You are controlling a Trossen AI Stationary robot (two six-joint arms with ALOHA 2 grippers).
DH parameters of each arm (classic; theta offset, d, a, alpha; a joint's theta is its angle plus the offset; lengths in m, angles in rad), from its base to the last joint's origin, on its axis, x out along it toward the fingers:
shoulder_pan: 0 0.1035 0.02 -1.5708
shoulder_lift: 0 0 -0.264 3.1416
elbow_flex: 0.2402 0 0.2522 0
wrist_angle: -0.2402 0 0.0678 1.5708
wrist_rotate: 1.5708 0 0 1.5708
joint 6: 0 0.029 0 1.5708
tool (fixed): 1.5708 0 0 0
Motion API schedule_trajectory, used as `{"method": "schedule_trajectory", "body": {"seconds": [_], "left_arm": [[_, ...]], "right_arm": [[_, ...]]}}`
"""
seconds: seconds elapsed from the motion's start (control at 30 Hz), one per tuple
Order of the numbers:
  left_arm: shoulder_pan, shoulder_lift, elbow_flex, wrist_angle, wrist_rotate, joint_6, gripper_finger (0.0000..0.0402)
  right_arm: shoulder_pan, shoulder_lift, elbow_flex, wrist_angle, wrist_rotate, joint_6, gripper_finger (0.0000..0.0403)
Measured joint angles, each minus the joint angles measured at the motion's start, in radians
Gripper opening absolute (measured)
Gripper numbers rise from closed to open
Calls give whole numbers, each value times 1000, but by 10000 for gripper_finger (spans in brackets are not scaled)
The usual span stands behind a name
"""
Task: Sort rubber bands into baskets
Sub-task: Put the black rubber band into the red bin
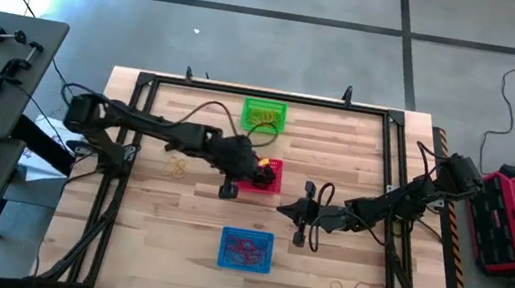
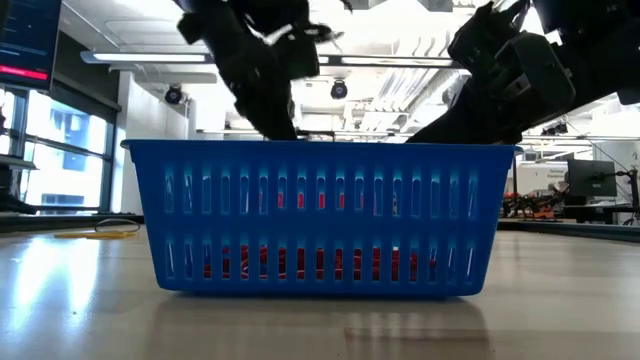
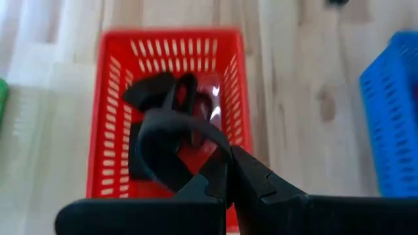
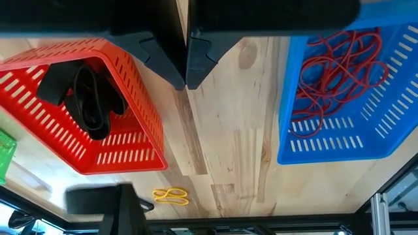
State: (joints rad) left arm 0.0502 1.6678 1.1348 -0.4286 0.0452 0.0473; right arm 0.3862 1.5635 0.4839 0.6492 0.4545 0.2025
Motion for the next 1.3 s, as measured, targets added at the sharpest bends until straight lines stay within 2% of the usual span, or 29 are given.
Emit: {"method": "schedule_trajectory", "body": {"seconds": [0.27,0.67,0.93,1.07,1.3], "left_arm": [[-1,115,83,-102,-13,62,0],[9,147,86,-154,-9,102,19],[16,164,87,-148,-5,96,7],[16,177,87,-147,-5,96,28],[16,168,87,-134,-6,96,92]], "right_arm": [[0,0,0,-5,0,2,0],[0,0,0,-11,0,6,0],[0,0,0,-10,0,6,0],[0,0,0,-10,0,6,0],[0,0,0,-11,0,6,0]]}}
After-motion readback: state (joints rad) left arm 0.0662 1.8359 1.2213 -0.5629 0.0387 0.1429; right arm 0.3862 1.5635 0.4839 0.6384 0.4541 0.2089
